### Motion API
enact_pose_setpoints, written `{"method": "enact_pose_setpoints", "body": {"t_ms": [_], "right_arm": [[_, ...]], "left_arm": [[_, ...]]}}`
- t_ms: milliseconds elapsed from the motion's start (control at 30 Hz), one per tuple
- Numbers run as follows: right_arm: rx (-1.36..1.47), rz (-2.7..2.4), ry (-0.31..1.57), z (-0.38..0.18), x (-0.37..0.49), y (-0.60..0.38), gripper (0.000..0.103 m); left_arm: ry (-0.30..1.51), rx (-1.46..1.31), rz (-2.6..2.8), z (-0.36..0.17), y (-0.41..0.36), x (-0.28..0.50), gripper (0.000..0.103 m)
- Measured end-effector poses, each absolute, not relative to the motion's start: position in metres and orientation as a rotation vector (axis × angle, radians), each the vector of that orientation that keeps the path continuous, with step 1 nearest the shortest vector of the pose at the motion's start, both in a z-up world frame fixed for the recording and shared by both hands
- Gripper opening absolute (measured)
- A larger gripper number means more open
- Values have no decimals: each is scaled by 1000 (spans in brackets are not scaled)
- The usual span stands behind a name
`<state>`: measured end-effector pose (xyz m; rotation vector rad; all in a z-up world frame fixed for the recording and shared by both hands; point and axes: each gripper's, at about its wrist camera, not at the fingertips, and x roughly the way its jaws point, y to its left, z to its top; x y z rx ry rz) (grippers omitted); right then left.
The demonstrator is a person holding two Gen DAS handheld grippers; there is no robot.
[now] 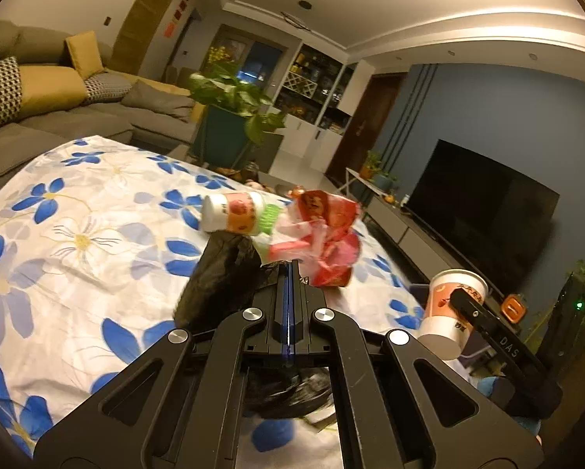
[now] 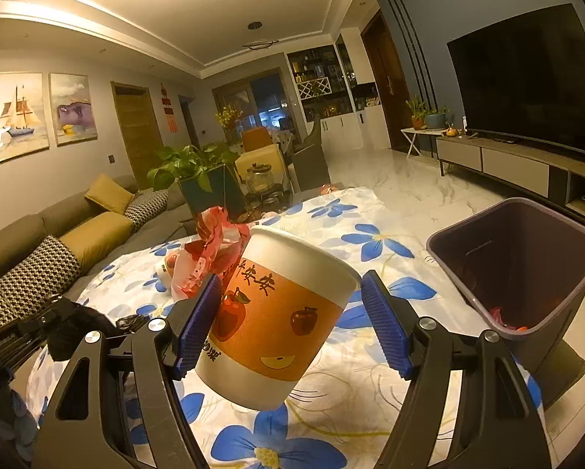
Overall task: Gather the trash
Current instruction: 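Carry the white-orange cup and black bag over the grey bin with both tools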
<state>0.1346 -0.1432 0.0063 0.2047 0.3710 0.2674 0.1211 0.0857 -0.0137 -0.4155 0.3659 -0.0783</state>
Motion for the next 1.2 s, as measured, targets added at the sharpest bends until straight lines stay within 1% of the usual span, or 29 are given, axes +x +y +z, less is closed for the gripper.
{"method": "enact_pose_setpoints", "body": {"t_ms": [567,1200], "right_arm": [[224,224,335,16,120,-179,72],[183,-33,269,39,150,-278,72]], "left_arm": [[377,-306,-267,9,-4,148,0],[381,-201,-519,36,-139,232,0]]}}
